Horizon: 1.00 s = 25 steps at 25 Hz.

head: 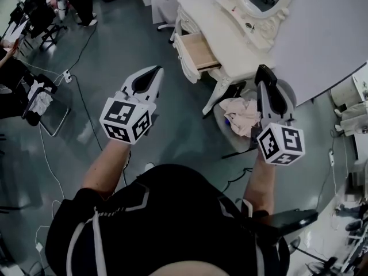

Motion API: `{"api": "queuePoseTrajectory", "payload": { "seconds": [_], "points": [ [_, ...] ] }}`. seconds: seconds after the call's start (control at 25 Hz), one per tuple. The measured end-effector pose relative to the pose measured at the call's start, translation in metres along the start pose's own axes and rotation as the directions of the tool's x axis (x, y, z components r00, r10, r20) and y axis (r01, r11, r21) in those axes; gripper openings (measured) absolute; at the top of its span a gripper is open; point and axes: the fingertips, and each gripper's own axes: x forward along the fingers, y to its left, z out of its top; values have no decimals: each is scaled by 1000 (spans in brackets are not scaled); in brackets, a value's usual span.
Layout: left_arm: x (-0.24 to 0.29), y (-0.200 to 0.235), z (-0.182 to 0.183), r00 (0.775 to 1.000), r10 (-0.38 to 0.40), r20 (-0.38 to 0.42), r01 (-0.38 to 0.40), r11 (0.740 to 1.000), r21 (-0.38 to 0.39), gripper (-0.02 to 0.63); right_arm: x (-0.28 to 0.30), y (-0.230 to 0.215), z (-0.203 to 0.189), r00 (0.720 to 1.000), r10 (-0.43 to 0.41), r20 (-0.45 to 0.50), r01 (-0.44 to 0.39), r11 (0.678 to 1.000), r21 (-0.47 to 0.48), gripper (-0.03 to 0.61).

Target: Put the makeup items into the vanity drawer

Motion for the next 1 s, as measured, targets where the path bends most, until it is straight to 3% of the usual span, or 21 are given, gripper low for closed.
{"api": "queuePoseTrajectory", "payload": {
  "seconds": [0.56,1.0],
  "points": [
    [27,-28,-10,999,49,-13,-49,998,32,3,8,-30,-18,996,84,9,-84,996,16,100],
    [97,24,-15,1000,-12,12,12,1000,14,3,85,-35,-20,998,54,-15,-54,998,-23,100]
  ]
}}
